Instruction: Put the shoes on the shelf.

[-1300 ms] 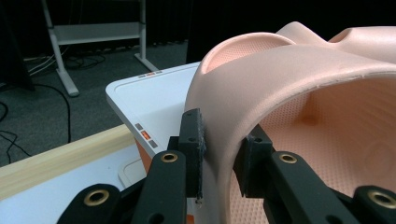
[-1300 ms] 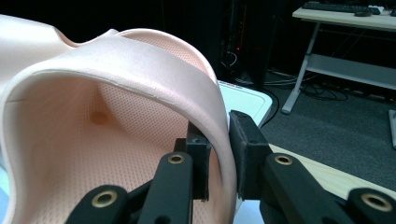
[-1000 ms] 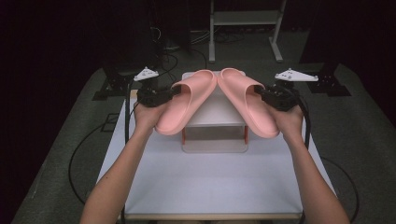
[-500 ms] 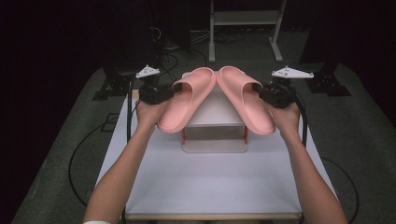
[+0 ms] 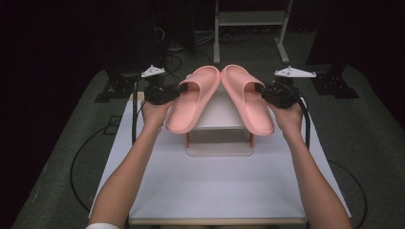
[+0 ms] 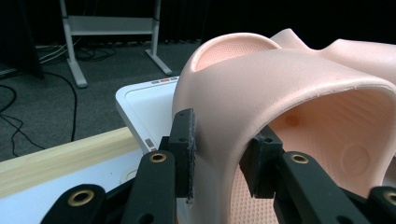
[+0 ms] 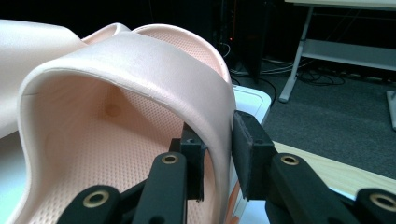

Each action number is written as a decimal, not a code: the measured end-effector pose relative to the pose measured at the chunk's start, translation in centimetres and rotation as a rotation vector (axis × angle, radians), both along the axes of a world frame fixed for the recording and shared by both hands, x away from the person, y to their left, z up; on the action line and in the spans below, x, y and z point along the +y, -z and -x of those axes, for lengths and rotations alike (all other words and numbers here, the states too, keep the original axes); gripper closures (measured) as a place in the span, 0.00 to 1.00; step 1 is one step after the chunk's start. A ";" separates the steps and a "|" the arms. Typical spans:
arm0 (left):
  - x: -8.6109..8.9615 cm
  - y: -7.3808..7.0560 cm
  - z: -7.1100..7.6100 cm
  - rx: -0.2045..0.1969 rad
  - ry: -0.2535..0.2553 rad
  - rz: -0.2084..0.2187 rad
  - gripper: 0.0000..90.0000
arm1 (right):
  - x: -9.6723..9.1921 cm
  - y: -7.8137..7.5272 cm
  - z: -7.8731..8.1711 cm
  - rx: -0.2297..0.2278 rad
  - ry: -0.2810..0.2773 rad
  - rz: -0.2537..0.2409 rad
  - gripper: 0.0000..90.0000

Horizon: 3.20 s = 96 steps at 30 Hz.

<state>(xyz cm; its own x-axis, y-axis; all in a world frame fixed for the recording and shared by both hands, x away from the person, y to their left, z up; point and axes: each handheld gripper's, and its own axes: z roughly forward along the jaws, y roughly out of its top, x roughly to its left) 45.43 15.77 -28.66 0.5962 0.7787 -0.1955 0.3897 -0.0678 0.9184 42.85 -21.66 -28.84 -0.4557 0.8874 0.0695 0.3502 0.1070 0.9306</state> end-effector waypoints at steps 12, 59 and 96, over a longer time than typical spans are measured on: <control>-0.7 0.1 -0.5 0.012 -0.018 0.021 0.73 | 0.7 -0.3 -0.5 0.007 0.013 -0.007 0.79; -2.7 1.2 -2.2 0.062 -0.037 0.057 0.66 | 1.9 0.5 -2.4 0.054 0.059 -0.055 0.72; -3.0 1.9 -2.5 0.070 -0.008 0.118 0.57 | 2.4 1.3 -3.5 0.065 0.029 -0.039 0.71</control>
<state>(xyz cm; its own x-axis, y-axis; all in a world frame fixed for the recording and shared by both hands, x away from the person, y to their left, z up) 47.88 12.78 -30.52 0.5715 0.7526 -0.3271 0.4537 0.0424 0.8902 46.37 -19.23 -30.16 -0.4233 0.8962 0.1330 0.4125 0.0600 0.9090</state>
